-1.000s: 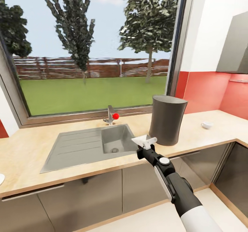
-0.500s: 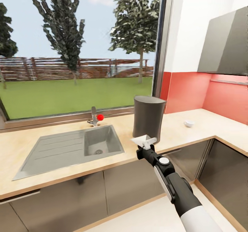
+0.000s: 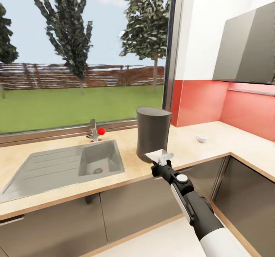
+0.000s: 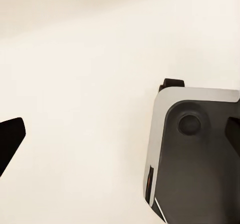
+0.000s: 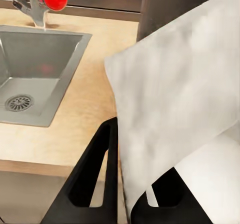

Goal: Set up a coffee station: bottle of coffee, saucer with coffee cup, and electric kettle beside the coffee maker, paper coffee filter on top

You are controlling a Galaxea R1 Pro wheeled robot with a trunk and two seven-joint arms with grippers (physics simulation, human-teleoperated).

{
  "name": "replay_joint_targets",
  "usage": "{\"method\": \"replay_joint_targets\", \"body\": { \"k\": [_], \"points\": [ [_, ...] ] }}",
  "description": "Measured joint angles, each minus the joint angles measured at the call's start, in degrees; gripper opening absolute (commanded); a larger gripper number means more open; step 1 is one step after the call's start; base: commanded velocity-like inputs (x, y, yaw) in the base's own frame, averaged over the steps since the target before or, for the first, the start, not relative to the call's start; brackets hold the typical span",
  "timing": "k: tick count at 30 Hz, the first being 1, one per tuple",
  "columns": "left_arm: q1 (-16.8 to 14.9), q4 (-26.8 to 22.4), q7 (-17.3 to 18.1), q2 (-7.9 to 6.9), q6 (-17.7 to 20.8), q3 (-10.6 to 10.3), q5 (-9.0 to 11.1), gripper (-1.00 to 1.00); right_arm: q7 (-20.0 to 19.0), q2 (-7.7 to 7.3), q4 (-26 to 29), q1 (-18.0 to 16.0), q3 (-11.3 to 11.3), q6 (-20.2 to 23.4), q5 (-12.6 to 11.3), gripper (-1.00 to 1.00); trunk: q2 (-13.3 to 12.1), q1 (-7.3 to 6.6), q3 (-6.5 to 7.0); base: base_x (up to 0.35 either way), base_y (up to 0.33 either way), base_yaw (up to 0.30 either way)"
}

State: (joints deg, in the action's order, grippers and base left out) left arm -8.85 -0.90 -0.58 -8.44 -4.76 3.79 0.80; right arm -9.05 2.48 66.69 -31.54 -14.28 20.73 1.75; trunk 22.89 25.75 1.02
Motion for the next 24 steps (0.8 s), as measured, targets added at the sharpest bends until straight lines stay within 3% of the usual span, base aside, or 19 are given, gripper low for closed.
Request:
{"method": "replay_joint_targets", "body": {
  "k": [24],
  "points": [
    [0.0,0.0,0.0,0.26,0.01,0.0,0.0,1.0,0.0,-0.03,0.31,0.0,0.04,0.05,0.0,-1.0,-0.01,0.01,0.0,0.037,-0.274,0.0]
  ]
}}
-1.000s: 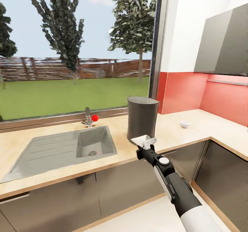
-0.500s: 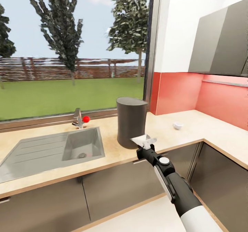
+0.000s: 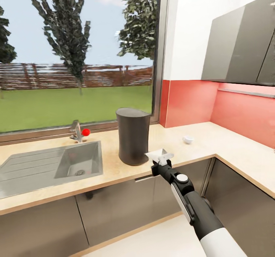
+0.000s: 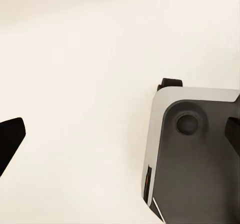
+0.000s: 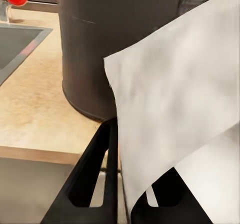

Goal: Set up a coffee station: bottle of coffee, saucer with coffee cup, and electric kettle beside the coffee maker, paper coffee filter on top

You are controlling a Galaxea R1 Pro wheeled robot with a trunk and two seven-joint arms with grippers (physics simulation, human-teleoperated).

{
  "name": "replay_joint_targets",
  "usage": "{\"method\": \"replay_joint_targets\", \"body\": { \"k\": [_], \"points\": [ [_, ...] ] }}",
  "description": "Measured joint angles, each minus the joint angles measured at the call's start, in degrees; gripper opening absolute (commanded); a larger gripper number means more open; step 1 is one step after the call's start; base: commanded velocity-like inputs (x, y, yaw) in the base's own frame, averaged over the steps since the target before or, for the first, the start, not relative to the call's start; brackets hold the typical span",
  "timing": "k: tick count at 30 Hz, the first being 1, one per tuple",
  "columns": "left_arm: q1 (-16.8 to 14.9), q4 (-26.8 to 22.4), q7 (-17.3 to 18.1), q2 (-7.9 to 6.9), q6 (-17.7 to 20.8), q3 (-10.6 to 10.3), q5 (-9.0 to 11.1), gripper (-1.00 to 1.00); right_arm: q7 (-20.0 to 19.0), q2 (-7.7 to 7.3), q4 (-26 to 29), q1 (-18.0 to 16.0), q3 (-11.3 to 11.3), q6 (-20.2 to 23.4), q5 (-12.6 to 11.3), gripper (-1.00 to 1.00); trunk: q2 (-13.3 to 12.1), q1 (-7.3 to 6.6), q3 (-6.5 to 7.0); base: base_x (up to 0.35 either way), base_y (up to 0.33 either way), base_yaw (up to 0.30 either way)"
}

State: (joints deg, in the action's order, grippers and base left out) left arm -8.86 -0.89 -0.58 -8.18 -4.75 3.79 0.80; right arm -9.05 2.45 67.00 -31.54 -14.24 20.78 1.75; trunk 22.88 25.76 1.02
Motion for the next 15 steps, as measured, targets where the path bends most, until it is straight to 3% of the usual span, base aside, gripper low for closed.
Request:
{"method": "replay_joint_targets", "body": {
  "k": [9,15],
  "points": [
    [0.0,0.02,0.0,0.0,0.0,0.0,0.0,1.0,0.0,0.0,0.0,0.0,-0.02,0.0,0.0,-1.0,0.0,0.0,0.0,0.0,-0.274,0.014],
    [0.02,0.01,0.0,0.0,0.03,0.0,0.0,1.0,0.0,0.01,-0.1,-0.01,-0.01,-0.04,0.01,-1.0,0.0,0.0,0.0,0.0,-0.274,0.229]
  ]
}}
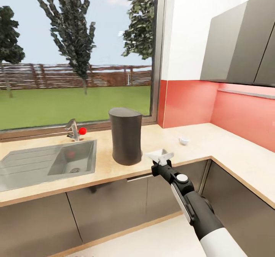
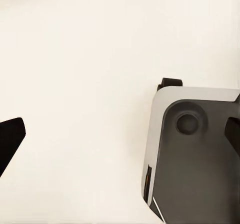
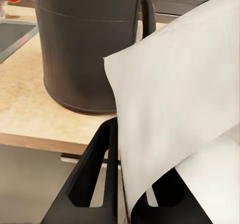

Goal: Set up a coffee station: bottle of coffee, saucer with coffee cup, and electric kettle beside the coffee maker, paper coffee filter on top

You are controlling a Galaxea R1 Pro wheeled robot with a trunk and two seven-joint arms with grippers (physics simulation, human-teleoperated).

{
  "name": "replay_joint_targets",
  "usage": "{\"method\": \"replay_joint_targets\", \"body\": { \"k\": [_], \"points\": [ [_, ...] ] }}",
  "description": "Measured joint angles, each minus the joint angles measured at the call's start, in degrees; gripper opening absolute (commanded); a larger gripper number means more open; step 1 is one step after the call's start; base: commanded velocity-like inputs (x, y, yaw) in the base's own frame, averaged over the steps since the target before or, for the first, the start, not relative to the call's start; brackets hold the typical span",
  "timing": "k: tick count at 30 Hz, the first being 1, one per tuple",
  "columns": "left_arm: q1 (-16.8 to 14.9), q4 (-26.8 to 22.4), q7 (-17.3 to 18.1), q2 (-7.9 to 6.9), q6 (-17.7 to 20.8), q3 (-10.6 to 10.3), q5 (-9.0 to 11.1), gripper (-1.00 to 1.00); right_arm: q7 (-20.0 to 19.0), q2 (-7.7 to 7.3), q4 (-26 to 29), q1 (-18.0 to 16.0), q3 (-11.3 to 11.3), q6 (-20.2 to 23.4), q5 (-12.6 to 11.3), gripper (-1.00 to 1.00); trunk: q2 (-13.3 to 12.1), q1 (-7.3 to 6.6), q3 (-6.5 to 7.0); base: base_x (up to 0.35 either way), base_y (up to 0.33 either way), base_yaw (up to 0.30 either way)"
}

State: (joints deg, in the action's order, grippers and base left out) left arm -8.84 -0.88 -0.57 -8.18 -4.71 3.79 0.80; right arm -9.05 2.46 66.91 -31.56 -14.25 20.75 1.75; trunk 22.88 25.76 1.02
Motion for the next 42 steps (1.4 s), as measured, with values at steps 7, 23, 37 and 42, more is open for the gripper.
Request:
{"method": "replay_joint_targets", "body": {
  "k": [7,23,37,42],
  "points": [
    [-0.01,0.02,-0.08,-0.14,0.1,0.0,0.0,1.0,0.0,0.0,0.09,0.01,0.04,0.0,0.06,-1.0,0.01,-0.02,0.0,0.087,-0.271,0.191],
    [0.0,0.0,-0.05,-0.01,0.09,0.0,0.0,1.0,0.0,0.0,0.86,0.0,0.04,-0.01,0.08,-1.0,0.01,-0.02,0.0,0.185,-0.262,0.067],
    [-0.01,0.02,-0.03,0.09,0.0,0.08,0.0,1.0,0.01,0.03,1.24,0.01,0.05,0.02,0.1,-1.0,0.01,-0.02,0.0,0.171,-0.26,0.179],
    [-0.02,0.02,0.0,0.15,0.0,0.0,-0.08,1.0,0.0,0.04,1.24,0.01,0.06,-0.02,0.07,-1.0,0.0,0.0,0.0,0.087,-0.264,0.006]
  ]
}}
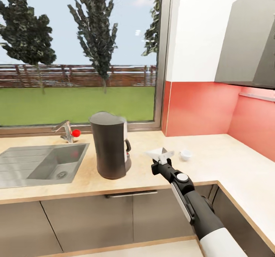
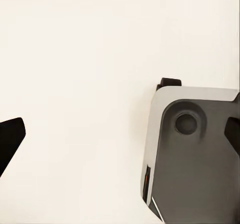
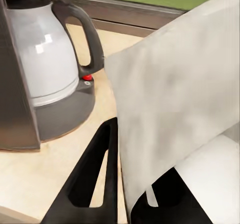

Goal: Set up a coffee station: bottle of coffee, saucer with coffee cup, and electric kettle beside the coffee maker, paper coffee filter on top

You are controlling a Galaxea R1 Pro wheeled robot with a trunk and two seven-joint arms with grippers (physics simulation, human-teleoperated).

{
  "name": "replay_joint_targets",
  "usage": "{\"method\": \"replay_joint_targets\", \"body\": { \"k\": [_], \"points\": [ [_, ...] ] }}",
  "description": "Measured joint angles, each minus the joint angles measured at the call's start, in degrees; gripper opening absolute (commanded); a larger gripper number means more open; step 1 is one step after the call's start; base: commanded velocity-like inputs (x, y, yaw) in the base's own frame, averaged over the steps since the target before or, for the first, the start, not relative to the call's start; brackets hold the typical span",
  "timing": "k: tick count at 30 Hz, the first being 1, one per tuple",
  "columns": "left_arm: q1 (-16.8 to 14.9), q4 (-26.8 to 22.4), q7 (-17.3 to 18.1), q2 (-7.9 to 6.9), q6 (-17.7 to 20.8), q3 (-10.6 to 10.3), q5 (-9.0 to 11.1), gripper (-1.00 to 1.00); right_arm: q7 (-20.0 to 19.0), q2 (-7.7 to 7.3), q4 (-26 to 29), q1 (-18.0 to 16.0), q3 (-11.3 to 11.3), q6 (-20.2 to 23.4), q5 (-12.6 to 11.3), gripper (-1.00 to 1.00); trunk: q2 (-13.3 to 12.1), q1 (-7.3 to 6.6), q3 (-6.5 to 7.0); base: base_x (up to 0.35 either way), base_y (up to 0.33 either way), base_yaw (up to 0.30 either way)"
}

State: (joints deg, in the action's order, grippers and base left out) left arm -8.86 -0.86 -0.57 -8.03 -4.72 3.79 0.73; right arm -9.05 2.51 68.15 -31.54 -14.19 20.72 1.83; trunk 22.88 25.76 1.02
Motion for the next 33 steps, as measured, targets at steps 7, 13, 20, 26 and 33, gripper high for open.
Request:
{"method": "replay_joint_targets", "body": {
  "k": [7,13,20,26,33],
  "points": [
    [0.01,-0.02,-0.01,0.0,0.0,0.07,0.07,1.0,0.0,-0.02,-0.02,-0.01,-0.01,-0.03,0.0,-1.0,0.0,0.0,0.0,0.006,-0.271,0.205],
    [0.02,-0.02,-0.03,-0.04,0.0,0.08,0.07,1.0,0.0,-0.04,-0.02,-0.01,-0.01,-0.01,0.0,-1.0,0.0,0.0,0.0,0.0,-0.273,0.274],
    [0.02,-0.02,-0.02,-0.06,0.0,0.08,0.08,1.0,0.0,-0.04,-0.02,-0.01,-0.01,-0.01,0.0,-1.0,0.0,0.0,0.0,0.0,-0.273,0.277],
    [0.0,0.0,-0.05,-0.06,0.0,0.08,0.08,1.0,0.0,-0.05,-0.01,0.0,0.0,-0.02,0.03,-1.0,0.0,0.0,0.0,0.0,-0.273,0.105],
    [0.0,0.0,-0.07,-0.11,0.0,0.08,0.14,1.0,0.0,-0.06,0.06,0.0,0.03,-0.01,0.01,-1.0,0.0,0.0,0.0,0.0,-0.238,0.007]
  ]
}}
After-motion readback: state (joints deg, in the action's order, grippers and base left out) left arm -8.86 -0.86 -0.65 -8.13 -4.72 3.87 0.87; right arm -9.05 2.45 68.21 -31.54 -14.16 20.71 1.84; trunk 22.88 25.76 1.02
